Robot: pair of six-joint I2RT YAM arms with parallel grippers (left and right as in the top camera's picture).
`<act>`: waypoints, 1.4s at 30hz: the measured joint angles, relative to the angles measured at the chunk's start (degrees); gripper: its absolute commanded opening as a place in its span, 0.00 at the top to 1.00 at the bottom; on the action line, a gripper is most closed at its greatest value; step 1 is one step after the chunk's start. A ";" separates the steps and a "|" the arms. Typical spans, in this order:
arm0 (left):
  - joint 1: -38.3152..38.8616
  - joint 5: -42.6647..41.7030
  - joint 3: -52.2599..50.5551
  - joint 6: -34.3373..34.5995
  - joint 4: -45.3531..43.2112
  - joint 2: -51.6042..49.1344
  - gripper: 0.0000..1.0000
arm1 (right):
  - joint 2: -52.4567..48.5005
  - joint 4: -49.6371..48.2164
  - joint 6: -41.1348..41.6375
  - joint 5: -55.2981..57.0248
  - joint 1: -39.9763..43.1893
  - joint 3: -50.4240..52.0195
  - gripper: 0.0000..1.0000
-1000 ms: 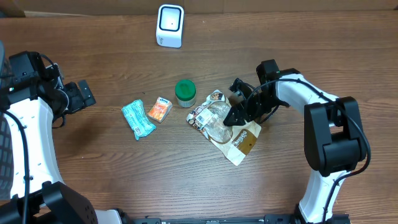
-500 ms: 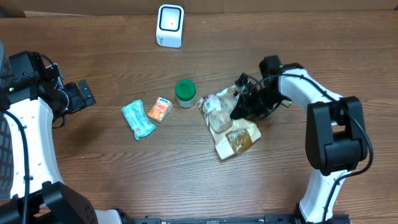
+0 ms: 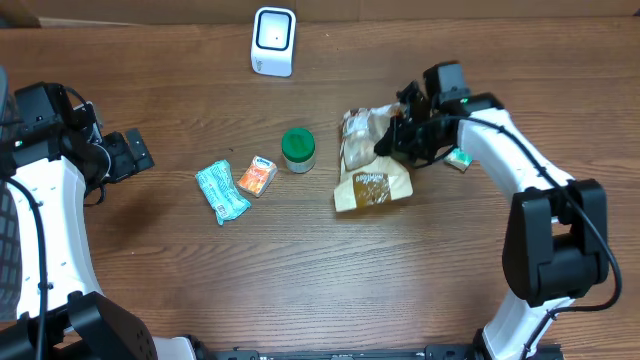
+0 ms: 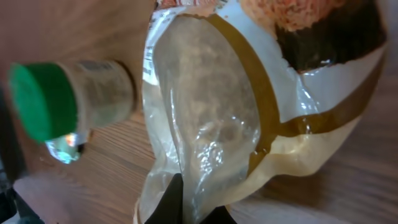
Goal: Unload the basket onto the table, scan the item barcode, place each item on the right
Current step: 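Lift the PanTree bag with the right gripper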
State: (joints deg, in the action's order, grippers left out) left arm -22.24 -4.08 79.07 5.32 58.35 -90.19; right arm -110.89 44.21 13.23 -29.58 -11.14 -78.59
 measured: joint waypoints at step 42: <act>0.00 0.00 0.02 0.00 -0.02 0.00 0.00 | -6.60 -7.34 -10.05 -14.38 3.98 10.88 0.96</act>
State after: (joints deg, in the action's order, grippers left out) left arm -22.24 -4.08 79.09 5.32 58.33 -90.19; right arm -117.49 36.86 3.18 -43.97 -7.16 -67.70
